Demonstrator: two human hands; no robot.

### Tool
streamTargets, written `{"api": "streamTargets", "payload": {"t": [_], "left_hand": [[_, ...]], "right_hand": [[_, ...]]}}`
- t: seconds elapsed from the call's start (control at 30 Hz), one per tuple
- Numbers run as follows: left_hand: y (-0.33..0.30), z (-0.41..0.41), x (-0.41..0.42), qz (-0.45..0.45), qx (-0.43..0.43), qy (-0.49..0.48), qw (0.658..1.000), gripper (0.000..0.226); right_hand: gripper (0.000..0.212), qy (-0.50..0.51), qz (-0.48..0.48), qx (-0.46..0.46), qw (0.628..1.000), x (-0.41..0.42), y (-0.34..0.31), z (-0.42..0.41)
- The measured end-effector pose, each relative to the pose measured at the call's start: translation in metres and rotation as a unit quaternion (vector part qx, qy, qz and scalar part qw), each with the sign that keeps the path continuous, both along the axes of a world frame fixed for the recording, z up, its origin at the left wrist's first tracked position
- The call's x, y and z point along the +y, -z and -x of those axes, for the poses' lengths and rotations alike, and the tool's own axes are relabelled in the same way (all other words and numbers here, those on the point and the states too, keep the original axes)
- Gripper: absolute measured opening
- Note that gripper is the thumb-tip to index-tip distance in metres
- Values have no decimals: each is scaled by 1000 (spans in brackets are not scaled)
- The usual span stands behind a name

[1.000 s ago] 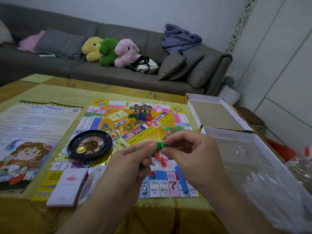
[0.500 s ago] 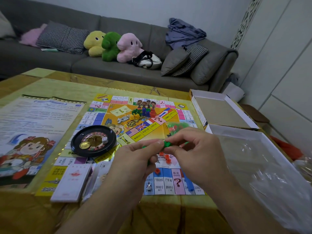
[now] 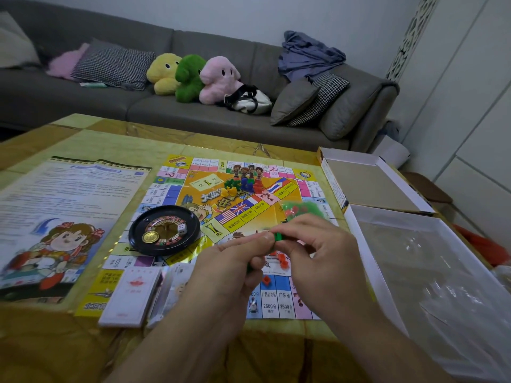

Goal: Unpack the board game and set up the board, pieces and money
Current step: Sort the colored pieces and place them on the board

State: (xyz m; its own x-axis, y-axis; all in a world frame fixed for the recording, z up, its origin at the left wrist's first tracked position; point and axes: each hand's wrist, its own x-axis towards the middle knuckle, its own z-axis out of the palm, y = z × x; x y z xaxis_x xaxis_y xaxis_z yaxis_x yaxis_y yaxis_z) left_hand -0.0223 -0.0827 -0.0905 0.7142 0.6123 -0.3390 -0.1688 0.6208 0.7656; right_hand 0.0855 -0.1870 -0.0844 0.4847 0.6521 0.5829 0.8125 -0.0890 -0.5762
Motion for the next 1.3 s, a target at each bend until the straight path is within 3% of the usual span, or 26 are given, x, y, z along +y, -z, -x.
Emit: {"api": "streamTargets", "payload": {"t": [0.27,0.57,0.73,0.93,1.07,1.17,1.3], "left_hand": [[0,0,0,25,-3,-5,1000,10],[-14,9,18,-76,1,85,993,29],[-13,10,17,-64,-15,93,993,18],[-16,12,17,-79,-1,128,989,24],[-17,13,16,-63,3,141,988,29],[-17,12,13,-39,-6,130,991,25],[-14,5,7,-6,-44,91,995,33]], "right_hand": [[33,2,3,42,999,4,2,6],[38,-60,-13,201,978,-6,-23,1],[46,-77,-18,168,983,-8,-27,3],[41,-80,4,37,996,-9,-27,-2],[48,-102,8,78,992,-8,-23,-3],[36,-102,25,102,989,-8,-21,-5],[40,-49,22,68,996,-5,-15,4]]}}
